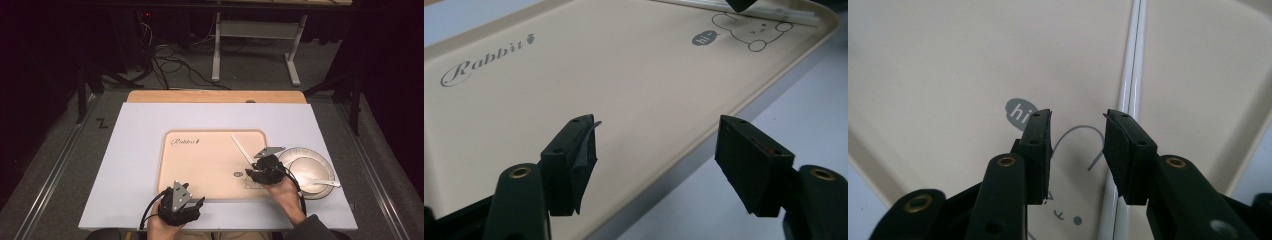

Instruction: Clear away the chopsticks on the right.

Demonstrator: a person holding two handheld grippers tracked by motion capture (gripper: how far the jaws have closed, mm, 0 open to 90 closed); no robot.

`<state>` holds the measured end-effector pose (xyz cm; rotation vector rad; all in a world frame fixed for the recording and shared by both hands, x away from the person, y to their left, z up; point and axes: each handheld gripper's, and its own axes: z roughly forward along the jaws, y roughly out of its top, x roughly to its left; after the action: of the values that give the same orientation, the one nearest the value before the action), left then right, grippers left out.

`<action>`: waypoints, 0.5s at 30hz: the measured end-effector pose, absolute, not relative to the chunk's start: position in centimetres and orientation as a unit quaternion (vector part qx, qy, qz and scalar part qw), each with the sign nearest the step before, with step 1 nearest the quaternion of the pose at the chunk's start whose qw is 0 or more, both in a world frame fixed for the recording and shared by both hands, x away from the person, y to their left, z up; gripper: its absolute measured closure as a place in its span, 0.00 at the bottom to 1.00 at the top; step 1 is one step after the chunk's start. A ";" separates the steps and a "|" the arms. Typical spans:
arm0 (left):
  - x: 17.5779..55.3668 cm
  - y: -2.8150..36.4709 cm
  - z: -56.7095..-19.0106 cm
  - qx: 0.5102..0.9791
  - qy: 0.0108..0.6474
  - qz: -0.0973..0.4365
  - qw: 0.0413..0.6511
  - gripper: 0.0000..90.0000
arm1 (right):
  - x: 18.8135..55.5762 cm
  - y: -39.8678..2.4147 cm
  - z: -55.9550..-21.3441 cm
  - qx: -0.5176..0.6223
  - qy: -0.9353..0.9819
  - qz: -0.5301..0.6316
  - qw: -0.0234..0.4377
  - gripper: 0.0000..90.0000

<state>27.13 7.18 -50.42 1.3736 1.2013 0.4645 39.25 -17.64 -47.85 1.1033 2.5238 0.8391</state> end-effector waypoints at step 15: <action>27.7 5.9 -50.6 0.607 0.495 0.182 0.594 0.37 | 37.8 -18.9 -46.7 0.386 0.862 0.313 0.100 0.62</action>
<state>27.72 5.89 -50.60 1.4113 1.1504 0.4237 37.76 -18.89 -46.66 1.1416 2.5479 0.9265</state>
